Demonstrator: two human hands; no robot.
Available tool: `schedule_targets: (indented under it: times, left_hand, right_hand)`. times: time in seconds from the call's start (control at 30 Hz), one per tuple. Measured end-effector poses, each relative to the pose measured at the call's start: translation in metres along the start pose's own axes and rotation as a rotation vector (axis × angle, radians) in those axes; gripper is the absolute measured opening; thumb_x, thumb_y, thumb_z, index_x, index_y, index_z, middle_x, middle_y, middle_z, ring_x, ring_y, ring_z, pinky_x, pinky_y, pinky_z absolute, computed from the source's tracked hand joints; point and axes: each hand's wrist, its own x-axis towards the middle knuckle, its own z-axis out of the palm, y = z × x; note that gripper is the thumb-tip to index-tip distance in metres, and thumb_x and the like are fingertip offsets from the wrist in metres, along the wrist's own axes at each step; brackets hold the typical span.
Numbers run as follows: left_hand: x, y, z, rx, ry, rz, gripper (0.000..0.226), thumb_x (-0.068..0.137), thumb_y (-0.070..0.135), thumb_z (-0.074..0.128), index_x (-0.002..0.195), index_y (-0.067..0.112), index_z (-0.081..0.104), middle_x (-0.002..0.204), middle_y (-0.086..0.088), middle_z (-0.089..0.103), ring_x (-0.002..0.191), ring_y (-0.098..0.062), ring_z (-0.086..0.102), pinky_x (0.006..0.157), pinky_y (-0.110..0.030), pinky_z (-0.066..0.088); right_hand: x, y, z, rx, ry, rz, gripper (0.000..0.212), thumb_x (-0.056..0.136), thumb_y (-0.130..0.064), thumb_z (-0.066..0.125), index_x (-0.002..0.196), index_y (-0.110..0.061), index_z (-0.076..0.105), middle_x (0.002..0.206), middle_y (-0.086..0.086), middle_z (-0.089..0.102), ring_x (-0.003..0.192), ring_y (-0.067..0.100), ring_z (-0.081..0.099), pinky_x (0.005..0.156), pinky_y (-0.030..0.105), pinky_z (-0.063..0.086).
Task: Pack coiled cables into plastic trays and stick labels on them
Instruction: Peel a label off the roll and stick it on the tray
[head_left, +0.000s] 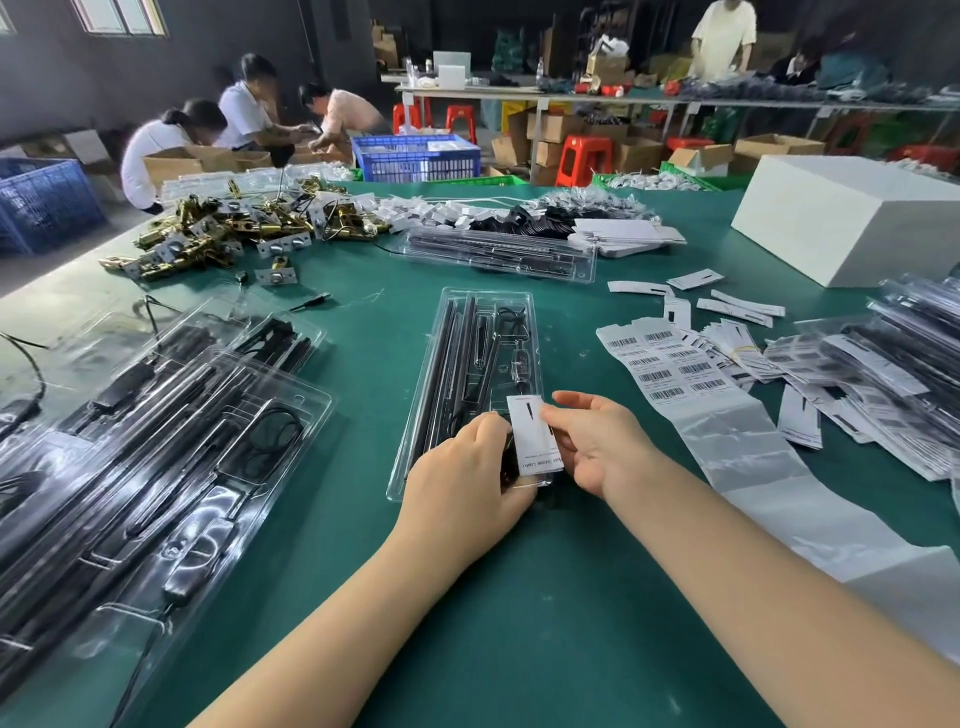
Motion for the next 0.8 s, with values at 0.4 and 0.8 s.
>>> schedule_targets:
  times: [0.4,0.8]
  left_hand:
    - [-0.001,0.002,0.000,0.032,0.054,0.055,0.034,0.090,0.050,0.048,0.107,0.021,0.053,0.102,0.009,0.058,0.079,-0.022,0.060,0.061,-0.034,0.046]
    - [0.000,0.001,0.000,0.075,0.005,0.064,0.035,0.088,0.052,0.051,0.107,0.023,0.055,0.108,0.012,0.057,0.087,-0.018,0.062,0.062,-0.030,0.043]
  right_hand:
    - [-0.009,-0.011,0.008,0.087,-0.117,0.160,0.023,0.094,0.007,0.050,0.094,-0.016,0.048,0.100,0.017,0.062,0.066,0.019,0.059,0.042,0.023,0.049]
    - [0.002,-0.009,0.005,-0.019,-0.111,0.075,0.036,0.084,0.020,0.054,0.092,-0.014,0.052,0.090,0.015,0.063,0.076,0.024,0.064,0.069,0.030,0.052]
